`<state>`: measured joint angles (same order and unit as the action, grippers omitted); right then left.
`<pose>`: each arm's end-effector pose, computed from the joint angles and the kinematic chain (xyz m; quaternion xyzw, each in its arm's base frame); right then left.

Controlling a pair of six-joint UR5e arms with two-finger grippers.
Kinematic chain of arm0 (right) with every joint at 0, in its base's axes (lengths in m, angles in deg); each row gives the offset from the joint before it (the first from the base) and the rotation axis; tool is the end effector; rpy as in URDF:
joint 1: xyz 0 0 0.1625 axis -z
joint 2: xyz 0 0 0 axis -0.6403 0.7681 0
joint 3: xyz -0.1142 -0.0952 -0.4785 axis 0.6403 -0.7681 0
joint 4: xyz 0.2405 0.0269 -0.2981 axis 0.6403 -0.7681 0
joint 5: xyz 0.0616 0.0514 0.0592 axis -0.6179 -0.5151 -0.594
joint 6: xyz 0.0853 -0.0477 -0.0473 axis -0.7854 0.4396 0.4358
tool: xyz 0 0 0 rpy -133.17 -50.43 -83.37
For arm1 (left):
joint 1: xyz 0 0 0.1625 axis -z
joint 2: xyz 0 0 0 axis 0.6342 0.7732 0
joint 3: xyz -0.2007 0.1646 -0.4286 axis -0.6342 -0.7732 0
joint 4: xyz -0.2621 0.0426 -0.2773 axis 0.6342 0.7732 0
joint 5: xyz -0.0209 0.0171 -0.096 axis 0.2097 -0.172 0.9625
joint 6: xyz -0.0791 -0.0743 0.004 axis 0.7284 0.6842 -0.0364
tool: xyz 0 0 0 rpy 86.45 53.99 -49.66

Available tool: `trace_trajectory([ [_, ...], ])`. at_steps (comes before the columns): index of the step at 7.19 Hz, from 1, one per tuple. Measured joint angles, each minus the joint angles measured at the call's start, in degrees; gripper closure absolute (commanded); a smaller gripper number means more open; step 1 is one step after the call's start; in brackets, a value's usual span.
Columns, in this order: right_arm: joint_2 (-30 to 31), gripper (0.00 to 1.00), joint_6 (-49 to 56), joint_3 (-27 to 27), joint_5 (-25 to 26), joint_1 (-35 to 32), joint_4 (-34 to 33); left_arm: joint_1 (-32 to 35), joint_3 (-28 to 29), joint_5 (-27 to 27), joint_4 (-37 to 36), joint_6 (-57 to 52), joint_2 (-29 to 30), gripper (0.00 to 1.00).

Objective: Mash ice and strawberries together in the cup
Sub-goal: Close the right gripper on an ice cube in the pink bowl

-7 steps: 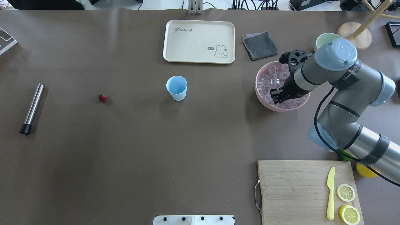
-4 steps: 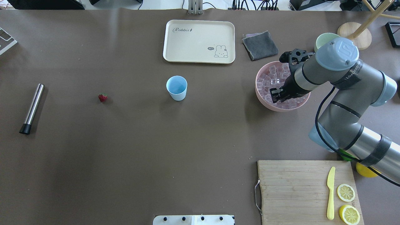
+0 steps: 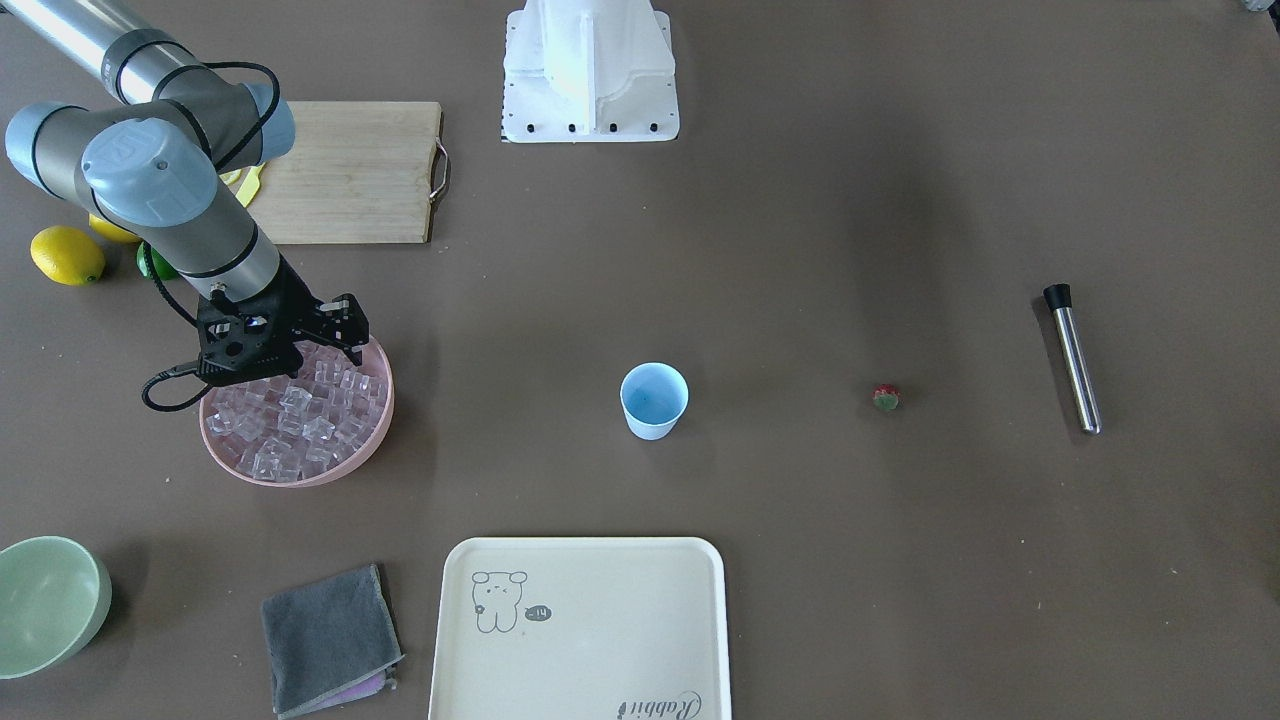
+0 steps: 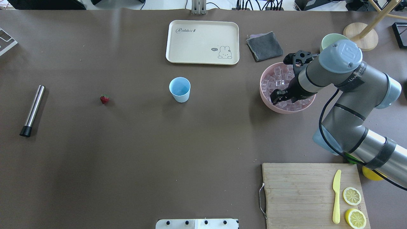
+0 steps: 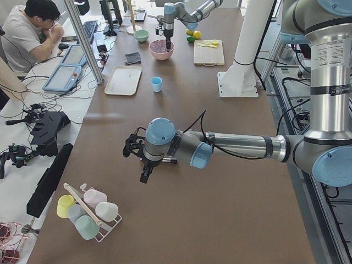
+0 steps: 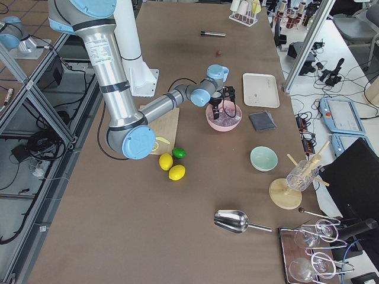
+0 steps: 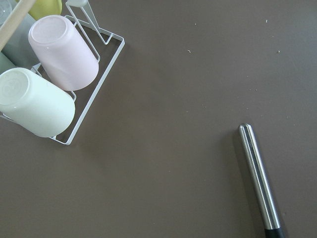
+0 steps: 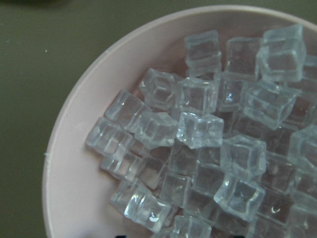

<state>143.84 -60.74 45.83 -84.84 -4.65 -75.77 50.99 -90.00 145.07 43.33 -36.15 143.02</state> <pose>-0.3874 -0.4964 0.4813 0.0707 -0.4114 -0.0475 0.9075 -0.0561 -0.4289 0.6751 0.1687 0.3971 0.0562 0.9004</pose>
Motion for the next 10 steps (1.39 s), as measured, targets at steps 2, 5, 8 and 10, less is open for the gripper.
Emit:
trace_trajectory([
  [2, -0.06, 0.28, -0.02, -0.27, 0.64, 0.59, 0.16, 0.00, 0.00, -0.06, 0.00, 0.00, 0.17, 0.02],
  [5, -0.09, 0.54, -0.27, -0.27, 1.94, 1.34, 0.38, 0.00, 0.03, -0.04, 0.00, 0.00, 0.04, 0.02],
  [8, -0.17, 0.60, -0.55, -0.19, 3.35, 1.83, 0.44, 0.00, 0.27, -0.07, 0.13, 0.00, -0.13, 0.02],
  [10, -0.15, 0.62, -0.62, -0.07, 4.16, 2.17, 0.42, 0.00, 0.28, -0.07, 0.17, 0.00, -0.25, 0.02],
])
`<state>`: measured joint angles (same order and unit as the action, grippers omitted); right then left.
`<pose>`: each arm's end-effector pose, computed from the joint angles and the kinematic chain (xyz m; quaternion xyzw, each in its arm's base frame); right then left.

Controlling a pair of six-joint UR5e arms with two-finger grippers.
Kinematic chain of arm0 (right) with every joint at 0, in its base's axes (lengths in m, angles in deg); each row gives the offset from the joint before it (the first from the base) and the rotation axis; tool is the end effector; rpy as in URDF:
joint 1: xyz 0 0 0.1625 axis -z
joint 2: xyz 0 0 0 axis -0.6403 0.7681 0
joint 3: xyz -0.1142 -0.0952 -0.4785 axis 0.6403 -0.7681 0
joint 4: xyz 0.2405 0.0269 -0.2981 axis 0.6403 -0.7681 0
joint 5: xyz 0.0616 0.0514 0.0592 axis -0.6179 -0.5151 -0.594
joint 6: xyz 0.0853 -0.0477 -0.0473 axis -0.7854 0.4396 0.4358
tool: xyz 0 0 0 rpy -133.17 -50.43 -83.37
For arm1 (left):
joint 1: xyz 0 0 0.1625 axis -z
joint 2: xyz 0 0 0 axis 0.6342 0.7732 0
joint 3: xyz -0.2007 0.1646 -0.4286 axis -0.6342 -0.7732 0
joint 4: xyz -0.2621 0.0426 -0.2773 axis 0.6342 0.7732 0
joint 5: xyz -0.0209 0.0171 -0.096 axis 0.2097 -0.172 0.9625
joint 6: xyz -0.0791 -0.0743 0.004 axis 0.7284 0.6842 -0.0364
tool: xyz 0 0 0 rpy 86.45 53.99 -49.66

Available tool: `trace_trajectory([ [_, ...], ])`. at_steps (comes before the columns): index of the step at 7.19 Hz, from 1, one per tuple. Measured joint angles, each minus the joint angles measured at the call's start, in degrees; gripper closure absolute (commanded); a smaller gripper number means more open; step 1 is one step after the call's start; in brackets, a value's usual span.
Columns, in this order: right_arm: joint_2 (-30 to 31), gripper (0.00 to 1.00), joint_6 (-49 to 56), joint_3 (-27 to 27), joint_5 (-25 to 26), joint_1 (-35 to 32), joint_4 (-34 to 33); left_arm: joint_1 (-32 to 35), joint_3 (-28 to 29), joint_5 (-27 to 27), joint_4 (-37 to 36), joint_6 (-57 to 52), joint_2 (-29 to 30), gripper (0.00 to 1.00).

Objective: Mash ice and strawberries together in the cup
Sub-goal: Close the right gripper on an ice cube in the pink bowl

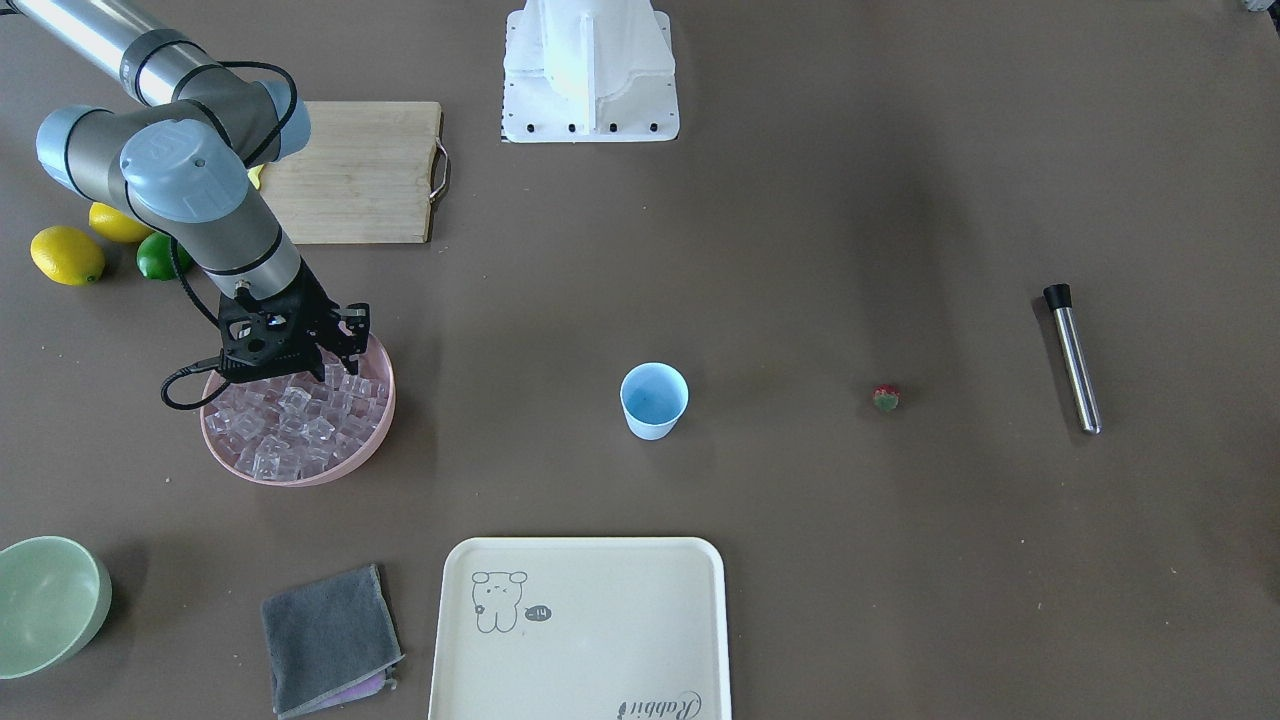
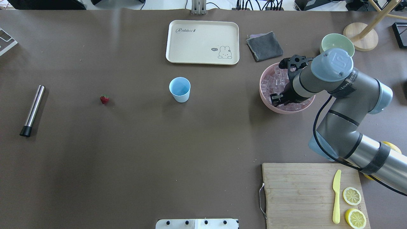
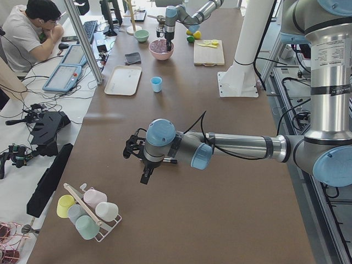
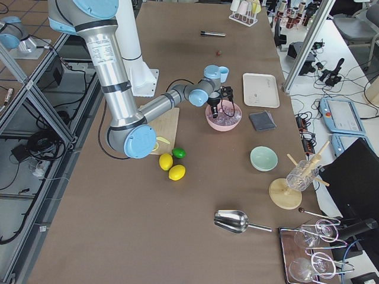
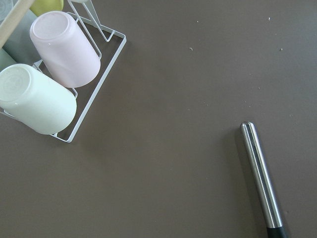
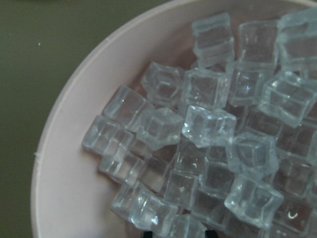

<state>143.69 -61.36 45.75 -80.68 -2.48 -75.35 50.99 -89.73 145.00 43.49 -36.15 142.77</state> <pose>-0.4036 -0.4889 0.4817 0.0904 -0.3965 -0.0475 0.9123 -0.0562 -0.4267 0.6790 0.1659 0.3967 0.0548 0.9012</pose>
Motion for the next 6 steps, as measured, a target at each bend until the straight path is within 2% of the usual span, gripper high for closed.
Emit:
trace_trajectory([
  [3, 0.21, 0.71, -0.01, 0.27, 0.13, 0.03, -0.01, 0.00, 0.03, 0.00, 0.03, 0.00, 0.03, 0.02],
  [6, 0.23, 0.95, -0.02, 0.59, 0.08, -0.06, -0.01, 0.00, 0.07, 0.00, 0.02, 0.00, 0.12, 0.02],
])
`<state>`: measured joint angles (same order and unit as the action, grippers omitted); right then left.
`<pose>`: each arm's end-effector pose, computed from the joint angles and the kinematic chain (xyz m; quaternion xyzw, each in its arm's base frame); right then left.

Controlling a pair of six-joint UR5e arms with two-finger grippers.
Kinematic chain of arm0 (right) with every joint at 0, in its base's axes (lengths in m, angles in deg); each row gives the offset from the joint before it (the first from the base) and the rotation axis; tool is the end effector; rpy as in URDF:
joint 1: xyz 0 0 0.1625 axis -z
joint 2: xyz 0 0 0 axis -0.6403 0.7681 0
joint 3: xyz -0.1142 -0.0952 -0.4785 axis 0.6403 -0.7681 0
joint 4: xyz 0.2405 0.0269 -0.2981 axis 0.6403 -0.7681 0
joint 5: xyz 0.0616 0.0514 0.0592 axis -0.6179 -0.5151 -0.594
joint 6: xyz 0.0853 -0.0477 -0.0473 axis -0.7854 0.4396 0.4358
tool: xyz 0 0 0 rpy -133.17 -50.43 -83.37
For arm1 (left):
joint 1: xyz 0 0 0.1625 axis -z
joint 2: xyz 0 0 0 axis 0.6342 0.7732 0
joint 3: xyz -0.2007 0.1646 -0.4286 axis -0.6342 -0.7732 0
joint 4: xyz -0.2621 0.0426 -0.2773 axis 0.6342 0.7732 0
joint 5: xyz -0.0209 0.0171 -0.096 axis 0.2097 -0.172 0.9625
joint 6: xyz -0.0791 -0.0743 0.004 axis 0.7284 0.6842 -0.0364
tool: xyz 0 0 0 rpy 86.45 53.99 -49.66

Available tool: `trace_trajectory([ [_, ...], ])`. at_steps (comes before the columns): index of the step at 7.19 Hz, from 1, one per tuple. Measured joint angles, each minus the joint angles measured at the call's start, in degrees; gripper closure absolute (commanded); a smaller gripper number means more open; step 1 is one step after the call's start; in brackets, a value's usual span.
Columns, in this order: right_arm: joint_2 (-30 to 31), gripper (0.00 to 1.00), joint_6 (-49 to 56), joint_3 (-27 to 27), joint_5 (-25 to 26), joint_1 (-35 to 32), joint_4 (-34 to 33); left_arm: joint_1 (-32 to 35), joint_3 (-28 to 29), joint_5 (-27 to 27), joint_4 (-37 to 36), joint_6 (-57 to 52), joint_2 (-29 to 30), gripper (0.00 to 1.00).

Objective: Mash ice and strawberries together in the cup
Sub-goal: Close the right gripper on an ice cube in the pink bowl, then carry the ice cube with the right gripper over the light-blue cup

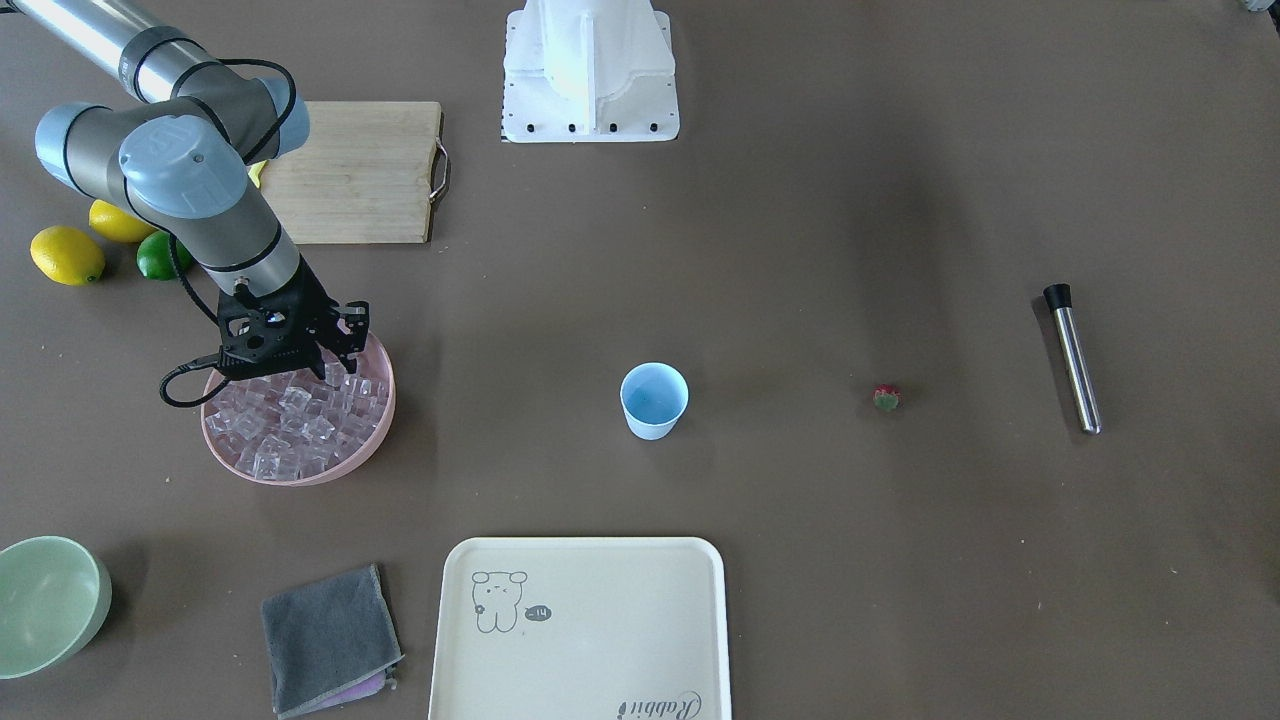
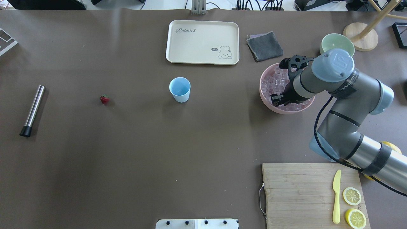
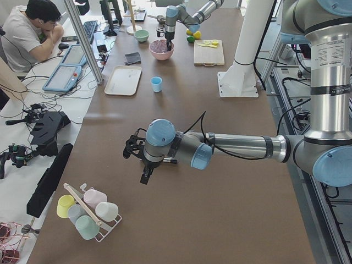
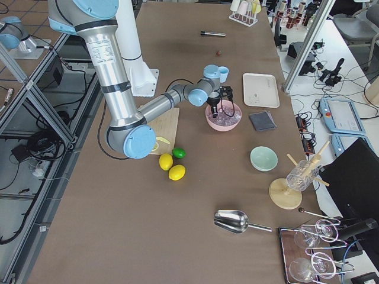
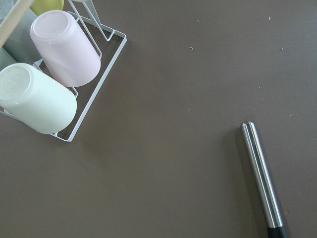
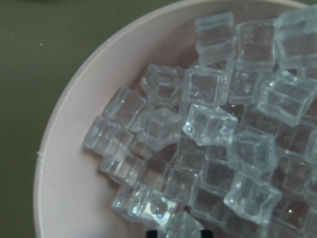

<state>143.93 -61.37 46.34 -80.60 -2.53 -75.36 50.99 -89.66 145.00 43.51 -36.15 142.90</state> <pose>-0.4010 -0.4874 0.4797 0.0930 -0.3980 -0.0474 0.9114 -0.0562 -0.4279 0.6786 0.1666 0.3967 0.0551 0.9010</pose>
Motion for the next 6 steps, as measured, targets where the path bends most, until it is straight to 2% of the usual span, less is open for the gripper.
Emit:
trace_trajectory([
  [1, 0.02, 1.00, 0.02, 0.73, -0.16, -0.24, -0.21, 0.00, -0.01, 0.00, -0.01, 0.00, 0.01, 0.02],
  [2, 0.05, 1.00, 0.08, 2.40, -0.54, -0.77, -1.12, 0.00, -0.06, 0.00, 0.01, 0.00, 0.00, 0.02],
  [4, -1.51, 1.00, 0.09, 8.54, -1.76, -1.87, -8.65, 0.00, -0.12, 0.04, 0.07, 0.00, -0.06, 0.02],
  [6, -9.14, 1.00, -2.88, 10.78, -1.77, -1.30, -17.28, 0.03, -0.14, 0.05, 0.08, 0.00, -0.13, 0.02],
])
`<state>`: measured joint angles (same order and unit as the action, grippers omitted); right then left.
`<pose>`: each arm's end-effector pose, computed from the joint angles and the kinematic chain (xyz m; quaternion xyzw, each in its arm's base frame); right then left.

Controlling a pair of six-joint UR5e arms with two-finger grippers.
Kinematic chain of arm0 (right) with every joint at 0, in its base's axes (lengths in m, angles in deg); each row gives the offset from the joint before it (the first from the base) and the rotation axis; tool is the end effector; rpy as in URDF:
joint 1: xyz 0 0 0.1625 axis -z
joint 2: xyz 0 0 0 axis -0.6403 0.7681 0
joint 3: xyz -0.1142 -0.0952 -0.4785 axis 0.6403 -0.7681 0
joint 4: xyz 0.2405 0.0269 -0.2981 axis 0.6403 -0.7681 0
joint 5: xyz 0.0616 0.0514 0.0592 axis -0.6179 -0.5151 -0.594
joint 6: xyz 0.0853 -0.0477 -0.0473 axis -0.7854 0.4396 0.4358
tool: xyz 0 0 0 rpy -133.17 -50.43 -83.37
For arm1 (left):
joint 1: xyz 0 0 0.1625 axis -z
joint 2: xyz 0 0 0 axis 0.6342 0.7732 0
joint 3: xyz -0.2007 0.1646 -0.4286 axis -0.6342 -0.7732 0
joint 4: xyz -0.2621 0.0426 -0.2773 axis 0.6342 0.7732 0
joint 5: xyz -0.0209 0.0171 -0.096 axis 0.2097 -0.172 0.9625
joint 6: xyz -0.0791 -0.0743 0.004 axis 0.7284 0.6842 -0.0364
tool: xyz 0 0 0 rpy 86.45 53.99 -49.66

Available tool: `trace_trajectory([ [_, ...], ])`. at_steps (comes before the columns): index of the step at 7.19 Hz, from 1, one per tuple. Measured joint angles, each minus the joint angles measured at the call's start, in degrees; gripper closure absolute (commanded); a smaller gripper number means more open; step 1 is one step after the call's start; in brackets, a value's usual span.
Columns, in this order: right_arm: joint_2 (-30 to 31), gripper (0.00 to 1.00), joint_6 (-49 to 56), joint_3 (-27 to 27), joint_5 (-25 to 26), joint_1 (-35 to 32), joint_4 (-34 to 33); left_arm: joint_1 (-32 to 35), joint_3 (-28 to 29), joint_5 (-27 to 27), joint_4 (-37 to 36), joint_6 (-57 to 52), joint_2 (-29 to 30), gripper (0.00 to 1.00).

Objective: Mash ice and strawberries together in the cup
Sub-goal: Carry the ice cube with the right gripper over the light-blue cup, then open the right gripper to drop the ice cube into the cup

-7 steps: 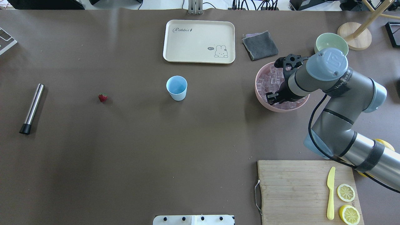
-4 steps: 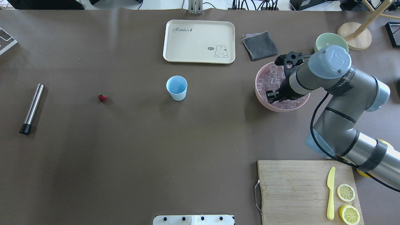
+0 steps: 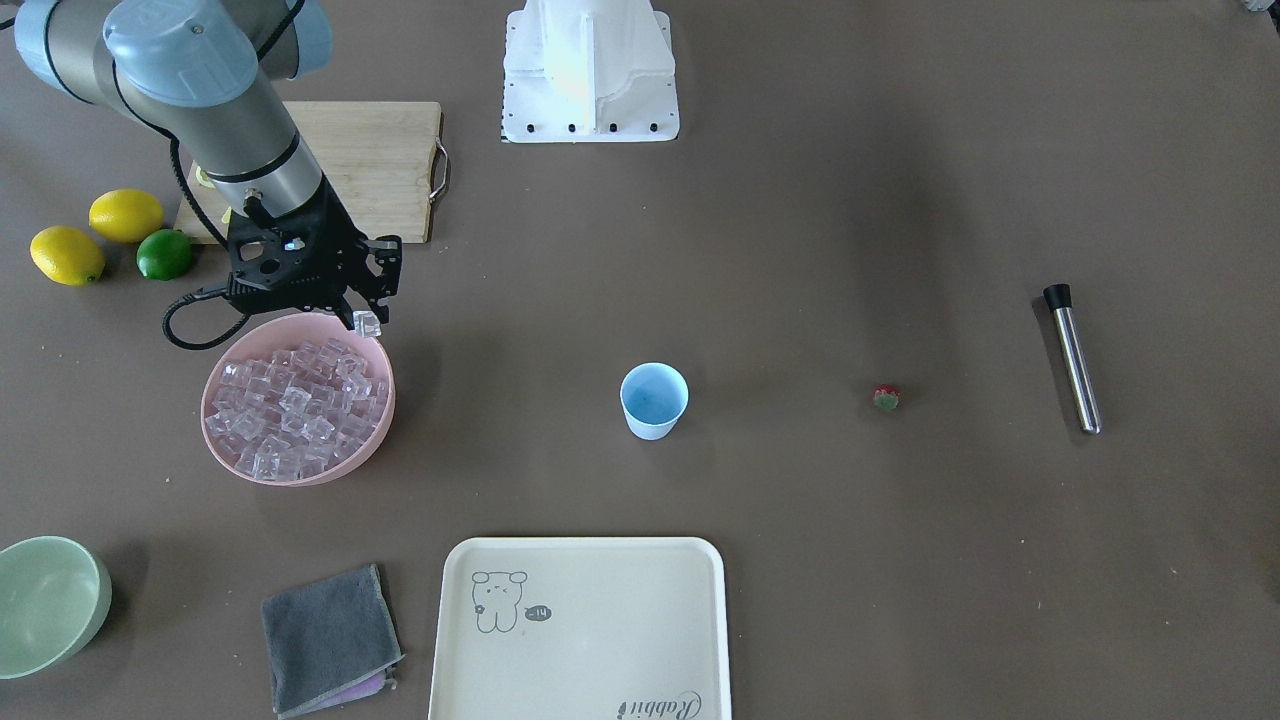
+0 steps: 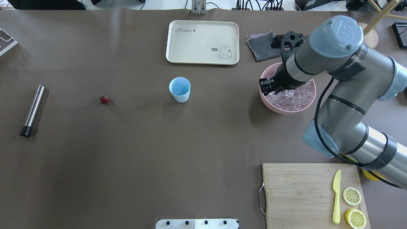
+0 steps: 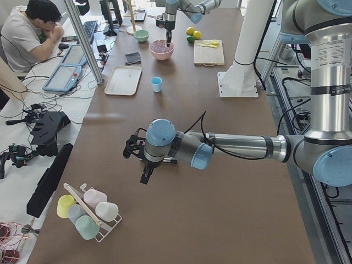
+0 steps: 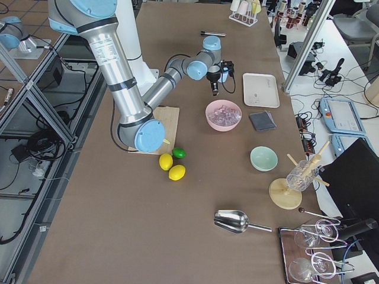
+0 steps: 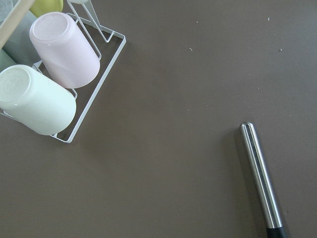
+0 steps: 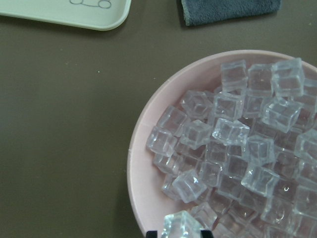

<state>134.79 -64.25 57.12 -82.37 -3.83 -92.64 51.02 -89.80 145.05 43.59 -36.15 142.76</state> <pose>-0.3906 -0.4930 0.3404 0.0908 -0.4221 -0.0251 0.9017 -0.0563 -0.4267 0.6782 0.1673 0.3970 0.0552 0.9008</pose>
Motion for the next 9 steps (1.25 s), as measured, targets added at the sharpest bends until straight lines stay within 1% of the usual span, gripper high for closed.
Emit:
trace_trajectory([
  [1, -5.34, 1.00, -3.37, -2.07, 0.57, 1.01, -1.52, -0.01, 0.00, -0.02, 0.00, 0.00, 0.00, 0.02],
  [2, -11.63, 1.00, -6.30, -6.77, 2.24, 2.54, -2.02, -0.02, 0.10, -0.06, -0.02, 0.00, 0.08, 0.02],
  [3, -18.21, 1.00, -9.59, -12.97, 4.59, 4.52, -2.03, -0.03, 0.38, -0.10, -0.02, 0.00, 0.25, 0.02],
  [4, -23.54, 1.00, -12.64, -18.44, 6.73, 6.41, -1.93, -0.03, 0.74, -0.13, 0.04, -0.02, 0.45, 0.02],
  [5, -27.27, 1.00, -14.82, -22.91, 9.36, 8.12, -1.10, -0.06, 0.95, -0.13, 0.06, -0.06, 0.54, 0.02],
  [6, -29.72, 1.00, -16.68, -27.05, 11.77, 9.43, 1.33, -0.09, 1.19, -0.14, 0.04, -0.08, 0.56, 0.02],
  [9, -31.69, 1.00, -19.06, -33.95, 16.02, 11.07, 6.93, -0.17, 1.71, -0.08, 0.11, -0.09, 0.35, 0.02],
])
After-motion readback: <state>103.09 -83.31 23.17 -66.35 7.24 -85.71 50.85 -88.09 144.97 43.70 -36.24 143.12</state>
